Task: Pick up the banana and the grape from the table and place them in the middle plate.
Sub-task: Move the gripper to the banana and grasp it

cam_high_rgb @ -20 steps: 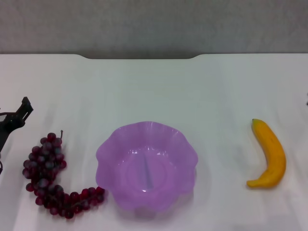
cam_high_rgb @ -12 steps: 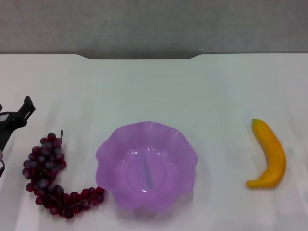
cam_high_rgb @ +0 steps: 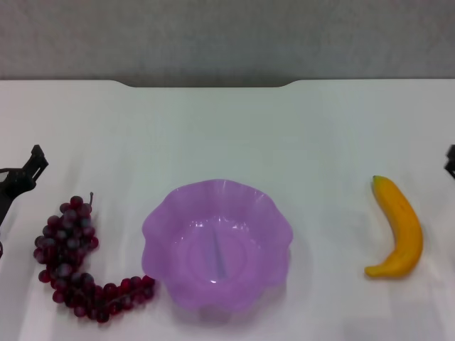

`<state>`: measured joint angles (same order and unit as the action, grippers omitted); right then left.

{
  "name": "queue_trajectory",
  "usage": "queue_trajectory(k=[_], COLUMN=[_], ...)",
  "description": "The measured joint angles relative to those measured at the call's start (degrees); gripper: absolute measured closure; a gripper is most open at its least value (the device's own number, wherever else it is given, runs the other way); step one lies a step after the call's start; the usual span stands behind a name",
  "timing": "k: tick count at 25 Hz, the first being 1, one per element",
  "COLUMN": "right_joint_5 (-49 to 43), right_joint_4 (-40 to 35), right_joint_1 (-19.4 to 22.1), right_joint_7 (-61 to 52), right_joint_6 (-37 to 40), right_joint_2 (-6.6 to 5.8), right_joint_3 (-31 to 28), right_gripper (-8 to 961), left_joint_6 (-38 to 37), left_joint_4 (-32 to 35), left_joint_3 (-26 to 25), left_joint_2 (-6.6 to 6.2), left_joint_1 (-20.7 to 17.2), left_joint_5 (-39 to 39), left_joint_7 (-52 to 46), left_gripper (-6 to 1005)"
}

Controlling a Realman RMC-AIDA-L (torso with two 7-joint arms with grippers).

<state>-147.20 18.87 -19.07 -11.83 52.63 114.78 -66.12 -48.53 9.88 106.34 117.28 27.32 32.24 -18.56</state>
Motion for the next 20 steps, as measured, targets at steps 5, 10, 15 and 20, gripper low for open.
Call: queue_trajectory(k=[5,10,15,20], right_joint_5=[-5.46,-14.37,-17.61,-18.39], right_joint_4=[17.58,36.0,49.83,55.4], right_joint_1=[6.1,11.36,11.81,8.13], right_joint_7=[0.48,0.96,1.4,7.67], right_joint_6=[-12.74,-33.87,-59.91,-77.37], right_joint_2=[-3.74,-3.97,-2.64,-0.51], right_joint_3=[-2.37,-9.87,-15.96,-22.04], right_gripper=[74,75,75,75], left_joint_6=[0.34,0.51,0.54,0.6], left_joint_4=[-0.1,-0.12,-0.12,-0.12], left_joint_3=[-0.01,-0.04,0.0,0.0], left_joint_2=[-0.09,-0.19,-0.18,-0.17], left_joint_1=[-0.11,-0.13,-0.11,-0.01], left_joint_5=[0.02,0.02,0.01,-0.16], left_joint_7=[0.01,0.05,0.14,0.18], left_gripper=[104,104,105,105])
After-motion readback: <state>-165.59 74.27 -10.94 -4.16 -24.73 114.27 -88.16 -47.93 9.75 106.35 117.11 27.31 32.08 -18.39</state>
